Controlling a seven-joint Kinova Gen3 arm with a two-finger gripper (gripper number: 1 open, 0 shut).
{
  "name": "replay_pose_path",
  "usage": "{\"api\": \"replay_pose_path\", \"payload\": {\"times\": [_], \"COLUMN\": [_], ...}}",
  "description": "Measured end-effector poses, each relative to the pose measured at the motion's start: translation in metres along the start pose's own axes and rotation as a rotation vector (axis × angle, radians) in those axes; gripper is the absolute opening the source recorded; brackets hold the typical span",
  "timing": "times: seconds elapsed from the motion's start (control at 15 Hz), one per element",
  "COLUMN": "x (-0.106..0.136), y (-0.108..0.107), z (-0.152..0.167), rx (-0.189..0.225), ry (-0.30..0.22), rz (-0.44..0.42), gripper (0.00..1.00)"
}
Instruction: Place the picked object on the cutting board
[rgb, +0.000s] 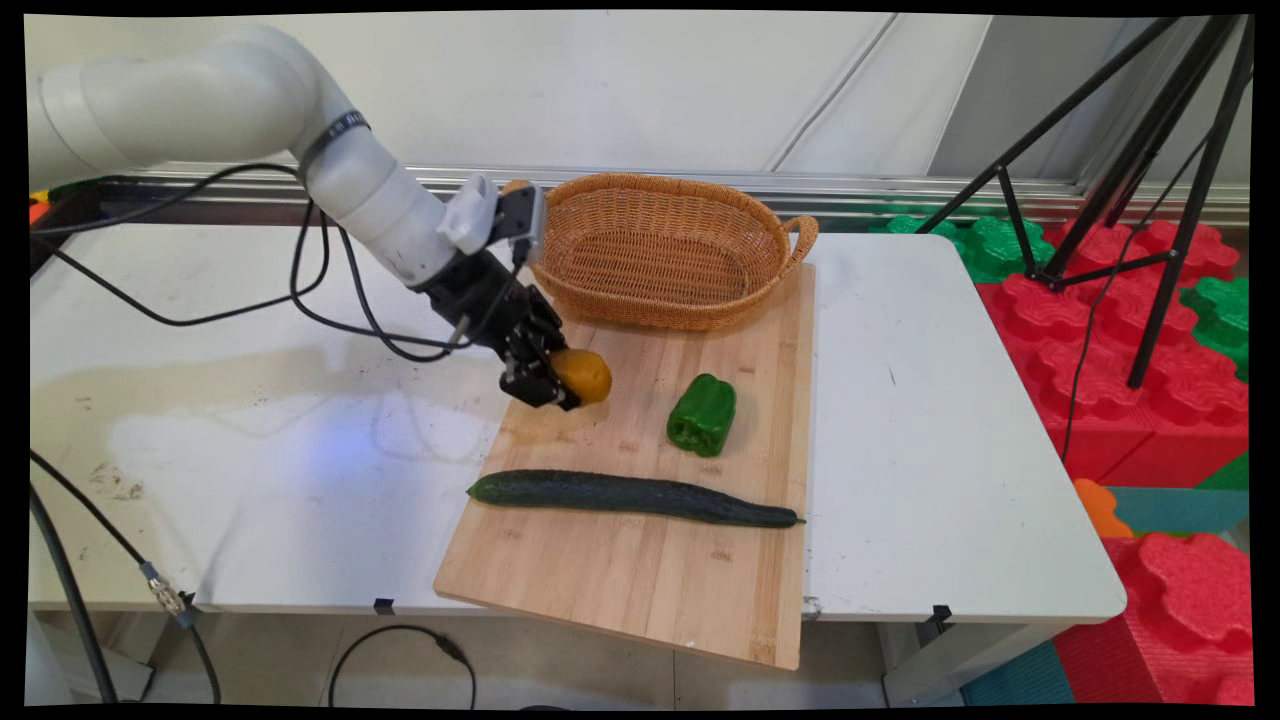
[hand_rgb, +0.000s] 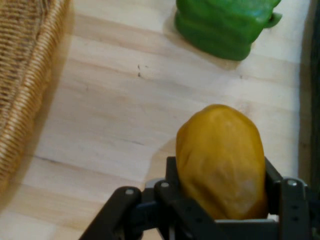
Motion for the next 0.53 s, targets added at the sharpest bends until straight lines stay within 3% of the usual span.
{"api": "replay_pose_path", "payload": {"times": [0.2,0.27,0.53], "x": [-0.004,-0.005,-0.007], "y": [0.004,0.005,0.008], "z": [0.016,0.019,0.026], "rx": [-0.004,-0.005,-0.005], "ry": [-0.01,-0.01,-0.003], "rz": [-0.031,-0.041,-0.068], "gripper": [0.0,1.0,1.0]}}
